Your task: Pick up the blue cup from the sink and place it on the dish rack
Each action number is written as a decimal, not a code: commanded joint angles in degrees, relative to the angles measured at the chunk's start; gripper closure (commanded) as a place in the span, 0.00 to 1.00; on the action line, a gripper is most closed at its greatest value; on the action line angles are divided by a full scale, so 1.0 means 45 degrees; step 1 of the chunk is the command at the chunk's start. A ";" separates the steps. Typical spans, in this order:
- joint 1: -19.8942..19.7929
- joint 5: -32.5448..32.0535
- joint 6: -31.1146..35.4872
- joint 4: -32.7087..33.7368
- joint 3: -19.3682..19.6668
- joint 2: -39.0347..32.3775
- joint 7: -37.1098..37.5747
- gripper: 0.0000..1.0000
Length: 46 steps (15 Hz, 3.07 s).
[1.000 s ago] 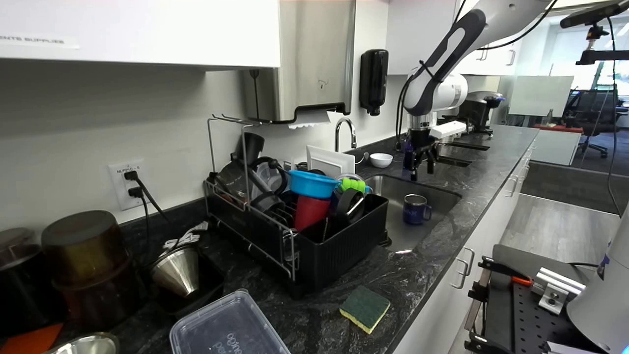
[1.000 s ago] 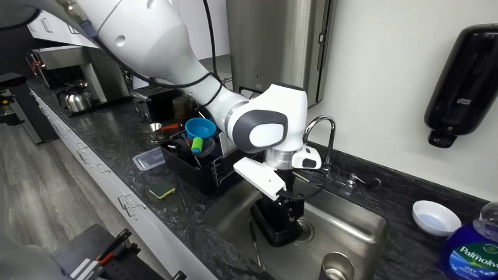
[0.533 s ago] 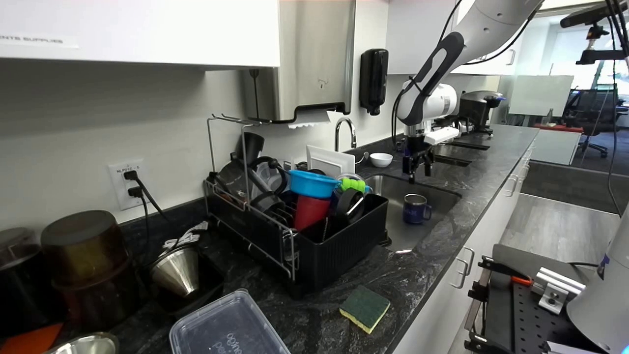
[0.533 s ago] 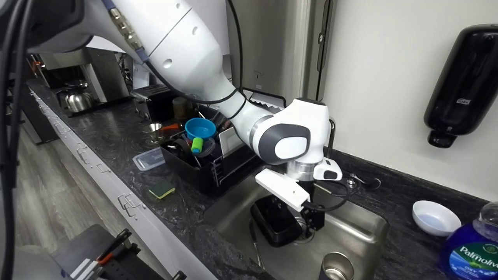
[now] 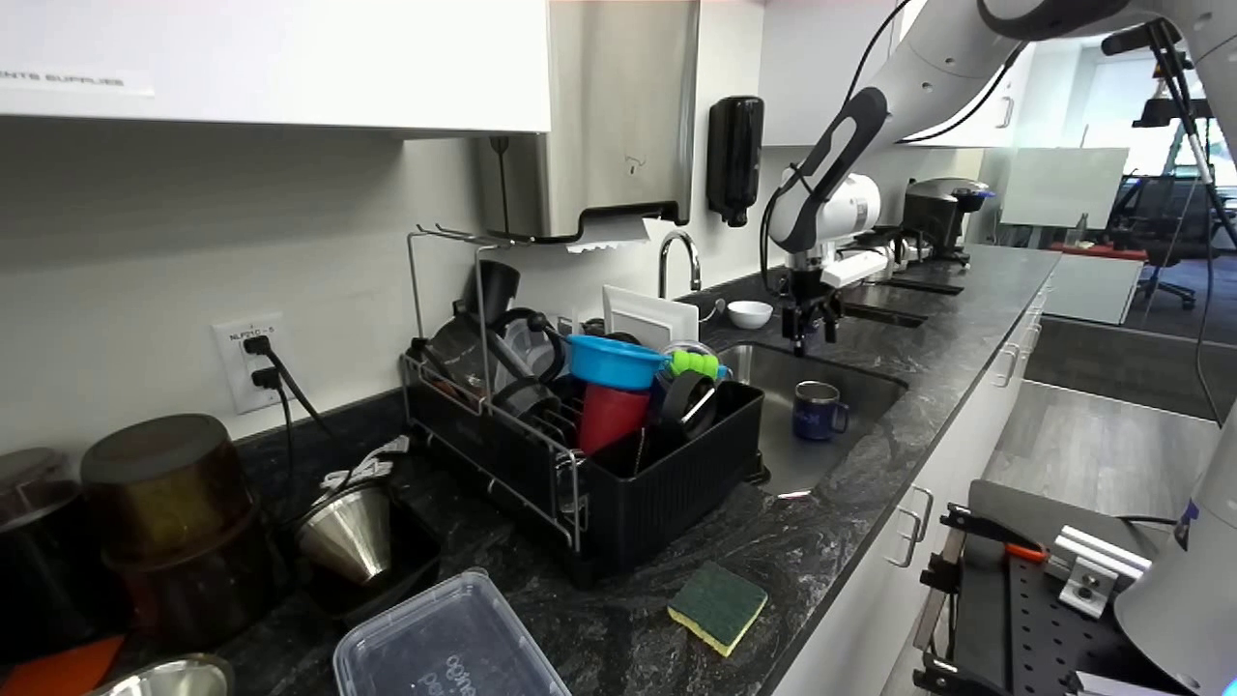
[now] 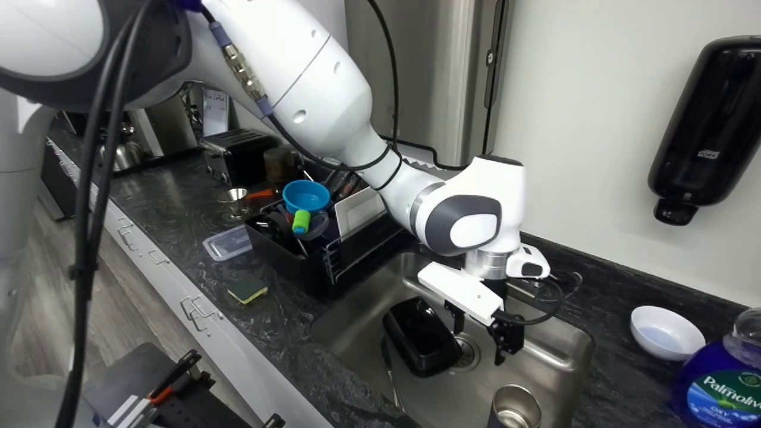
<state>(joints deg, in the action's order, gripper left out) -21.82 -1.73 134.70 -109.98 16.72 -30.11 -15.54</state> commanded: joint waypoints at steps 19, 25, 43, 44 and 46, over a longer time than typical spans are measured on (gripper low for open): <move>-0.2106 0.0048 -0.1309 0.3572 -0.0089 -0.2709 0.0065 0.00; -0.2229 -0.0081 -0.1338 0.3593 -0.0079 -0.3078 0.0078 0.00; -0.2123 -0.0055 -0.1145 0.3345 -0.0060 -0.3267 0.0577 0.00; -0.2123 -0.0055 -0.1145 0.3345 -0.0060 -0.3267 0.0578 0.00; -0.2082 -0.0201 -0.1154 0.3344 -0.0048 -0.3456 0.0495 0.00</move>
<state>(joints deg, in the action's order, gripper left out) -31.08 -1.81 129.73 -95.24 16.75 -44.73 -13.10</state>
